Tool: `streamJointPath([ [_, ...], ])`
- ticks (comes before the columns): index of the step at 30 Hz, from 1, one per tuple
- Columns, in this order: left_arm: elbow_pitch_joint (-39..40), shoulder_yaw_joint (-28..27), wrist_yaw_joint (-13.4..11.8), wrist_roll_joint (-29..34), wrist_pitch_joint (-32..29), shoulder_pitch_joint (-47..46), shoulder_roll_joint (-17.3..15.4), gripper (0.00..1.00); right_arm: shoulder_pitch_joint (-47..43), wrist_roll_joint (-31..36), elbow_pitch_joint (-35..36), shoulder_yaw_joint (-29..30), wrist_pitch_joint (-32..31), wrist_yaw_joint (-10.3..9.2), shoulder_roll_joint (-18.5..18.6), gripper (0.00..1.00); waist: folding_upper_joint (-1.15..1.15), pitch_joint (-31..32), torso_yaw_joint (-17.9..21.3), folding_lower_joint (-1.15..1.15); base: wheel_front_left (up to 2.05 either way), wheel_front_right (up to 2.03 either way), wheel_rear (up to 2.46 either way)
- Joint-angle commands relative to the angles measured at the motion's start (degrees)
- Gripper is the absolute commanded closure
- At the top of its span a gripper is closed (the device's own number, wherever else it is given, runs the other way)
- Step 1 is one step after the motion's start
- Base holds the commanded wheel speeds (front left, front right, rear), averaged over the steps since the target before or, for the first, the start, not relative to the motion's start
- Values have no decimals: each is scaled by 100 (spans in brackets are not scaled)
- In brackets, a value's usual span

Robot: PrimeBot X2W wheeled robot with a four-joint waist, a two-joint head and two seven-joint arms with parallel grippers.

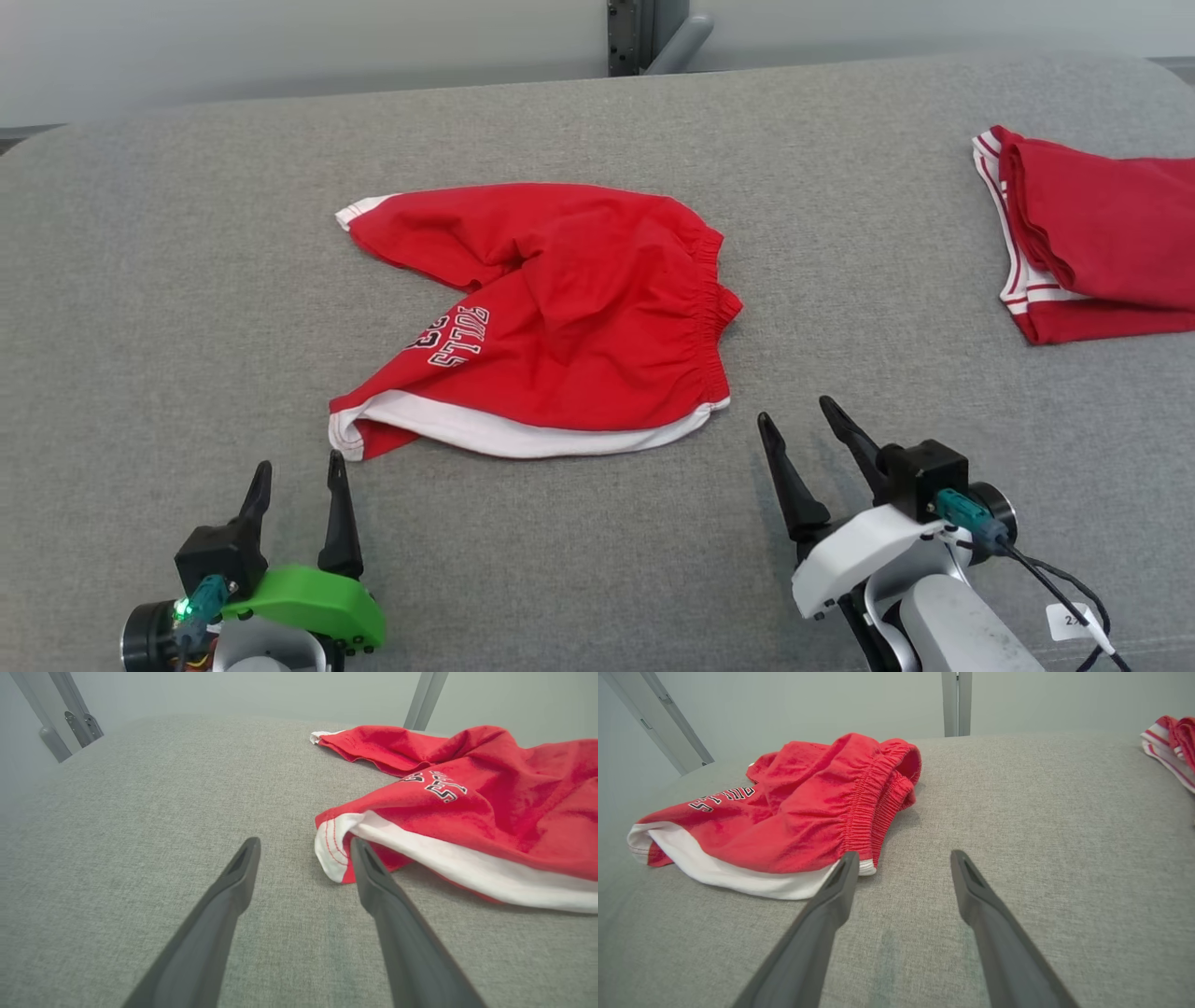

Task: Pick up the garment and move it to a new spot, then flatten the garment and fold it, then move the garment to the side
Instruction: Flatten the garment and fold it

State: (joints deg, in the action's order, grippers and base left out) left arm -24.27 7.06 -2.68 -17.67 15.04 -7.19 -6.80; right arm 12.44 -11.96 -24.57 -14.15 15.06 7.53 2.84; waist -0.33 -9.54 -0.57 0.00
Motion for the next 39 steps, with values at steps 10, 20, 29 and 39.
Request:
streamJointPath([
  [10,491,-71,129,258,14,204,198,0,772,-449,-801,-308,18,-9,15,0,33,48,-441,0,0,0,0],
  [20,655,-37,214,427,14,100,296,0,1934,-1086,-2379,-551,17,-8,14,33,33,-105,-869,0,0,0,0],
  [29,697,-180,214,473,14,251,329,0,2080,-1105,-2459,-101,17,-8,19,100,33,-98,-825,0,0,0,0],
  [39,729,-162,289,505,14,169,362,0,1846,-784,-2144,653,18,-8,20,100,33,-163,-510,0,0,0,0],
])
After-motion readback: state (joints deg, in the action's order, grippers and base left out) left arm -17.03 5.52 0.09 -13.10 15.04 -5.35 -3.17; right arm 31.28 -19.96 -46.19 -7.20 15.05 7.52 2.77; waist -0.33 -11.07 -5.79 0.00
